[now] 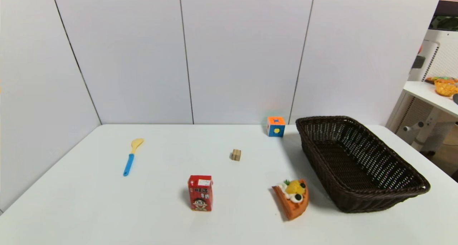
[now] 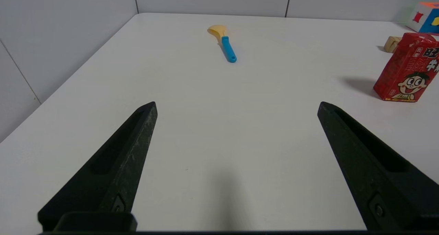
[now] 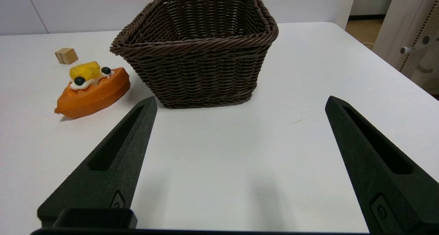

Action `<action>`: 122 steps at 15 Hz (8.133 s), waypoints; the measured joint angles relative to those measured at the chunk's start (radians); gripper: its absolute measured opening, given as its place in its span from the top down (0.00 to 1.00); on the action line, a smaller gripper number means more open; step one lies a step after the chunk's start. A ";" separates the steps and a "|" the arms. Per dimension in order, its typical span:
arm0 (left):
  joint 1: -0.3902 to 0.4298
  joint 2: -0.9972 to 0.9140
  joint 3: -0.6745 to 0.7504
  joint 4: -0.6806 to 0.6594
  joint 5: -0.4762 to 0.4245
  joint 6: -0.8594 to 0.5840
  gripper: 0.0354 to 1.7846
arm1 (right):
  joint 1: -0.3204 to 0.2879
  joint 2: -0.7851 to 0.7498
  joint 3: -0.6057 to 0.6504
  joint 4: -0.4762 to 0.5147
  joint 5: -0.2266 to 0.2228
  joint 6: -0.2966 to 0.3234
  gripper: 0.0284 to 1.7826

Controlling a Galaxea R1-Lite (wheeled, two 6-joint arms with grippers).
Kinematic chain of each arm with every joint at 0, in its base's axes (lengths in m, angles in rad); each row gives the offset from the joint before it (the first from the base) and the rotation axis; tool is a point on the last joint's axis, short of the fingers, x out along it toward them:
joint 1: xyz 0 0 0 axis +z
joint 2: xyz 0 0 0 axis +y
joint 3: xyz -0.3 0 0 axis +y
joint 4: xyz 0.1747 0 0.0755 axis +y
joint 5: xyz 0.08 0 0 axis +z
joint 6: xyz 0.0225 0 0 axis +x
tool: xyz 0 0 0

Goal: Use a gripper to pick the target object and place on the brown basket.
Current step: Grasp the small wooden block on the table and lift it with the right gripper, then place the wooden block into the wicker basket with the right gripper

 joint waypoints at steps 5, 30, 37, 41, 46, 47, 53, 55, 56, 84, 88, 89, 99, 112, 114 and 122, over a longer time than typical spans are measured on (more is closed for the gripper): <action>0.000 0.000 0.000 0.000 0.000 0.000 0.06 | 0.000 0.016 -0.033 0.016 -0.001 0.003 0.05; 0.000 0.000 0.000 0.000 0.000 0.000 0.06 | 0.213 1.559 -1.517 -0.195 0.402 -0.072 0.05; 0.000 0.000 0.000 0.000 0.000 -0.001 0.06 | 0.322 1.888 -1.621 -0.167 0.588 -0.138 0.05; 0.000 0.000 0.000 0.000 0.000 0.000 0.06 | 0.330 2.038 -1.604 -0.153 0.614 -0.251 0.05; 0.000 0.000 0.000 0.000 0.000 0.000 0.06 | 0.378 2.111 -1.501 -0.074 0.701 -0.369 0.05; 0.000 0.000 0.000 0.000 0.000 -0.001 0.06 | 0.389 2.116 -1.483 -0.077 0.703 -0.400 0.05; 0.000 0.000 0.000 0.000 0.000 0.000 0.06 | 0.419 2.169 -1.435 -0.075 0.703 -0.669 0.05; 0.000 0.000 0.000 0.000 0.000 0.000 0.06 | 0.437 2.195 -1.431 -0.083 0.703 -0.675 0.05; 0.000 0.000 0.000 0.000 0.000 0.000 0.06 | 0.445 2.208 -1.431 -0.088 0.703 -0.678 0.05; 0.000 0.000 0.000 0.000 0.000 0.000 0.06 | 0.448 2.377 -1.554 -0.107 0.653 -0.670 0.05; 0.000 0.000 0.000 0.000 0.000 -0.001 0.06 | 0.449 2.386 -1.554 -0.104 0.643 -0.671 0.05; 0.000 0.000 0.000 0.000 0.000 0.000 0.06 | 0.449 2.388 -1.554 -0.105 0.646 -0.672 0.05; 0.000 0.000 0.000 0.000 0.000 0.000 0.06 | 0.451 2.390 -1.554 -0.108 0.646 -0.664 0.59; 0.000 0.000 0.000 0.000 0.000 0.000 0.06 | 0.371 2.049 -1.538 -0.089 0.641 -0.549 0.79; 0.000 0.000 0.000 0.000 0.000 -0.001 0.06 | 0.287 1.896 -1.442 -0.060 0.640 -0.523 0.79; 0.000 0.000 0.000 0.000 0.000 0.000 0.06 | -0.096 1.399 -0.834 0.037 0.643 -0.511 0.79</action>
